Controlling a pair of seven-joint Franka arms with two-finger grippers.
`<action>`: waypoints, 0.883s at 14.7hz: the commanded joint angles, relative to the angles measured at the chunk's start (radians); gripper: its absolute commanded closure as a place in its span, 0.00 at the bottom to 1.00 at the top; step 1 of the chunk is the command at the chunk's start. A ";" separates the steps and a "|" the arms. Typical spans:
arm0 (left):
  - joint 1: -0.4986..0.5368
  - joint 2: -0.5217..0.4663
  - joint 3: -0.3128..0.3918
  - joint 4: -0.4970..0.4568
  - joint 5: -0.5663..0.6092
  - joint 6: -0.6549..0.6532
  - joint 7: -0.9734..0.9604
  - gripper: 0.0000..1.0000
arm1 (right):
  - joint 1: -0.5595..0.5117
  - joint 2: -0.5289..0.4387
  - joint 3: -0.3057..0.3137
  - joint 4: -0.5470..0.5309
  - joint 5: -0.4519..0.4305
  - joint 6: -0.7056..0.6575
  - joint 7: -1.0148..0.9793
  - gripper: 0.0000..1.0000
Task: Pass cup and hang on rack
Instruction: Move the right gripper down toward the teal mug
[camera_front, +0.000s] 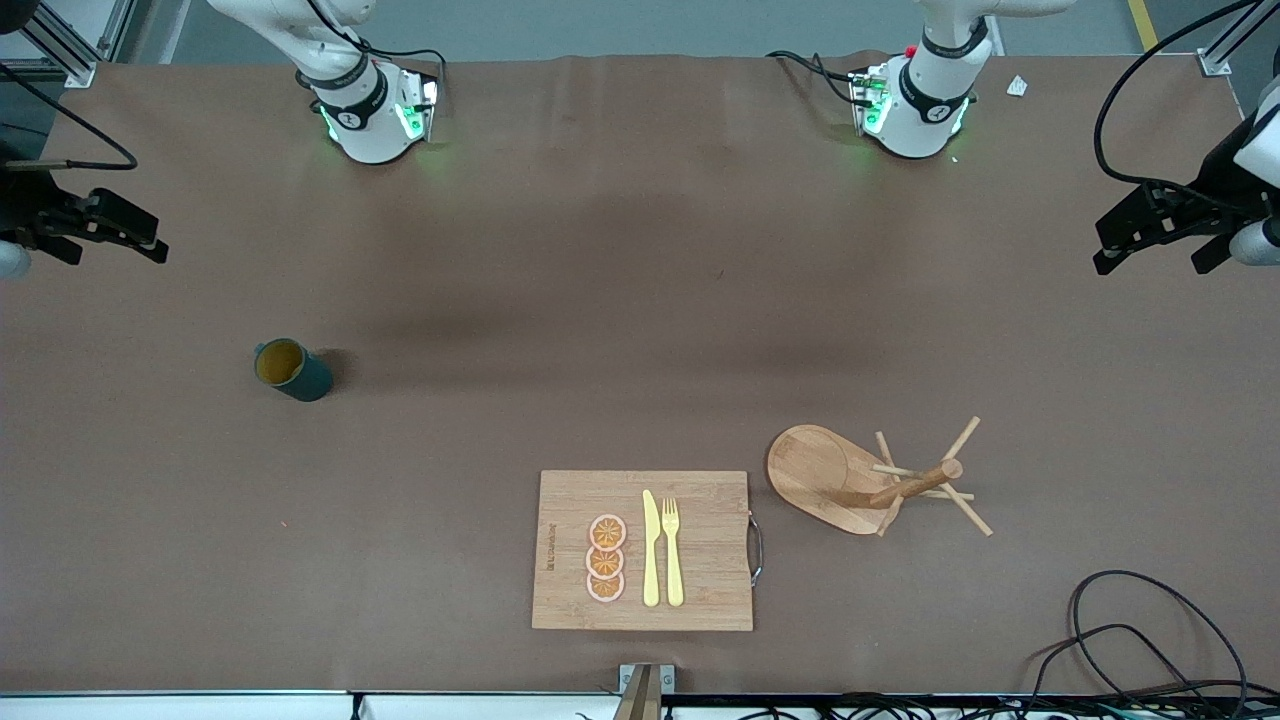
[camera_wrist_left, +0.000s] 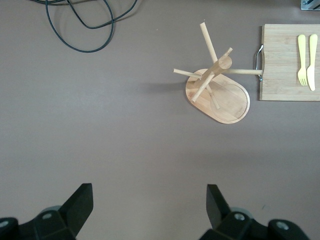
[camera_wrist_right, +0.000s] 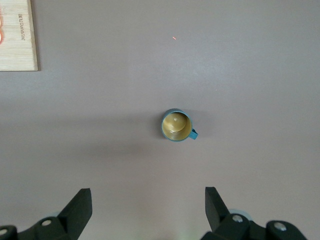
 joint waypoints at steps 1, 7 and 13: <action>0.005 0.007 0.002 0.017 -0.003 -0.020 0.028 0.00 | -0.002 -0.011 -0.004 -0.002 -0.002 -0.001 0.003 0.00; 0.004 0.010 0.001 0.026 -0.002 -0.020 0.020 0.00 | 0.005 -0.009 -0.003 -0.040 -0.003 0.027 0.000 0.00; 0.004 0.010 0.001 0.026 0.000 -0.022 0.020 0.00 | 0.006 -0.008 -0.003 -0.230 -0.012 0.221 -0.092 0.00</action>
